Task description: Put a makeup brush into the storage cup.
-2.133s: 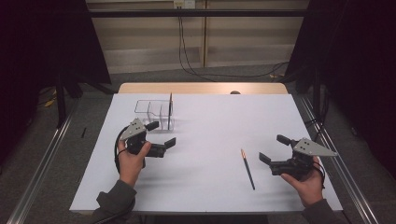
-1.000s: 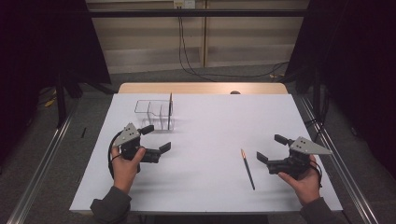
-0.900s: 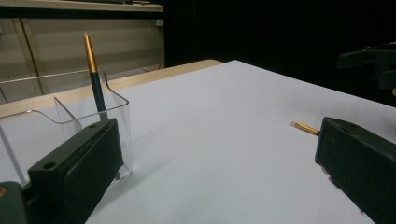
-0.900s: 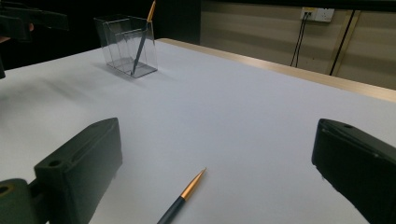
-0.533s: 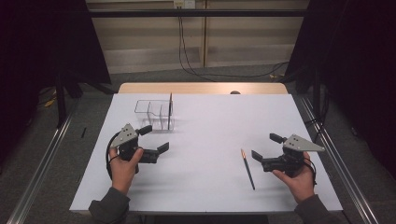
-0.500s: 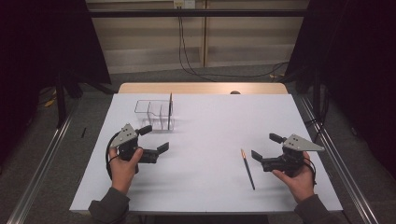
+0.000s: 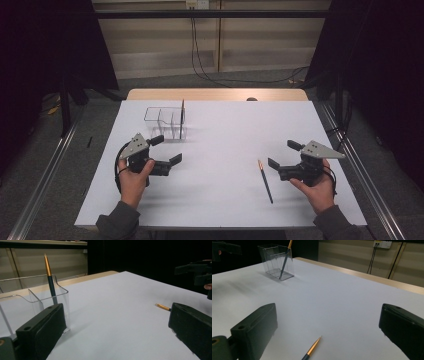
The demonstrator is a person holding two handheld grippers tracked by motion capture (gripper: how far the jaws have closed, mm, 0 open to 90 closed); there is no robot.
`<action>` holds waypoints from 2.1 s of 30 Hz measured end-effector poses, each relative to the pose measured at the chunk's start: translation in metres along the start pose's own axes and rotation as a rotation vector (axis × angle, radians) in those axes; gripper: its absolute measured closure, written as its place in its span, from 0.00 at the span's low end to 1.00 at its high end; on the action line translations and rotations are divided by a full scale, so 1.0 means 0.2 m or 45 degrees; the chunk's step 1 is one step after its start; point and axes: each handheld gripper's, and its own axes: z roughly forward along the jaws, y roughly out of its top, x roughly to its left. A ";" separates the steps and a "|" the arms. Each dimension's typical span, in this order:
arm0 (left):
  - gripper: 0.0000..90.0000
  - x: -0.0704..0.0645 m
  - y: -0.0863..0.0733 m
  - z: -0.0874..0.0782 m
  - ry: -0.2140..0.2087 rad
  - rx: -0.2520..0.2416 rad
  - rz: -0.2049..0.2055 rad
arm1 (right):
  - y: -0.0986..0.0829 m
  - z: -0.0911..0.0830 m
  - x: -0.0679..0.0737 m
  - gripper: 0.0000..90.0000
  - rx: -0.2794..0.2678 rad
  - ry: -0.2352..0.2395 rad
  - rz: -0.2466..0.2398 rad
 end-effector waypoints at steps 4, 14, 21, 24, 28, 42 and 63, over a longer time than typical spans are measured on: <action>0.01 0.00 0.00 0.00 -0.003 0.001 0.002 | 0.01 0.01 0.01 0.02 0.001 0.003 0.002; 0.01 0.00 0.01 0.02 -0.009 0.007 0.019 | 0.02 0.04 0.03 0.02 0.009 0.009 0.005; 0.01 0.01 0.01 0.02 -0.038 -0.001 0.021 | 0.03 0.08 0.04 0.02 0.023 0.019 0.003; 0.01 0.00 0.01 0.02 -0.041 0.014 0.014 | 0.04 0.09 0.05 0.02 0.023 0.024 -0.002; 0.01 0.00 0.01 0.02 -0.048 0.018 0.011 | 0.05 0.10 0.05 0.02 0.038 0.018 0.002; 0.01 0.00 0.00 0.03 -0.035 0.010 0.001 | 0.09 0.10 0.04 0.02 0.112 0.002 0.023; 0.01 -0.01 0.01 0.03 -0.045 0.016 -0.004 | 0.11 0.12 0.05 0.02 0.402 -0.025 0.075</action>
